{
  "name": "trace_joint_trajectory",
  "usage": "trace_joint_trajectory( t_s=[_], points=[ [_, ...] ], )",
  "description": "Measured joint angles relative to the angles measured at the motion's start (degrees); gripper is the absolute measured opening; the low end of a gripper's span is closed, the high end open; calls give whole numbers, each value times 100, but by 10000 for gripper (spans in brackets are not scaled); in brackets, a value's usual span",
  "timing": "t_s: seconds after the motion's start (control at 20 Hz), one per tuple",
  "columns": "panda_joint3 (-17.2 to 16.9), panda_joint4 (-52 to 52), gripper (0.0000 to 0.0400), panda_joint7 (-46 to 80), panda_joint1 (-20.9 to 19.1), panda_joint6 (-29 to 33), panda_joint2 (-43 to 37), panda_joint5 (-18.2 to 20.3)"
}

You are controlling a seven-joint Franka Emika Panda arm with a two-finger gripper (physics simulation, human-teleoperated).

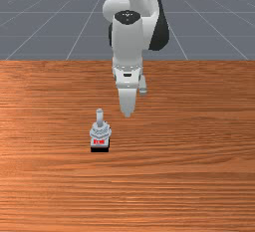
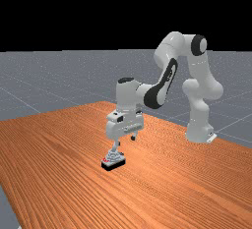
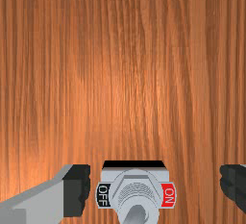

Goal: Turn on the trigger

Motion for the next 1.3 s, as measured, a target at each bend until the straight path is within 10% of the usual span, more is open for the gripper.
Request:
trace_joint_trajectory(
  t_s=[0.05,0.15,0.25,1.3],
  points=[
    [0,619,244,0,2,-1304,-90,3],
    [0,3382,90,1,4,-4160,-101,4],
    [-2,3616,33,1,-2,-4138,-388,5],
    [14,3763,0,147,26,-4242,-268,72]
  ],
)
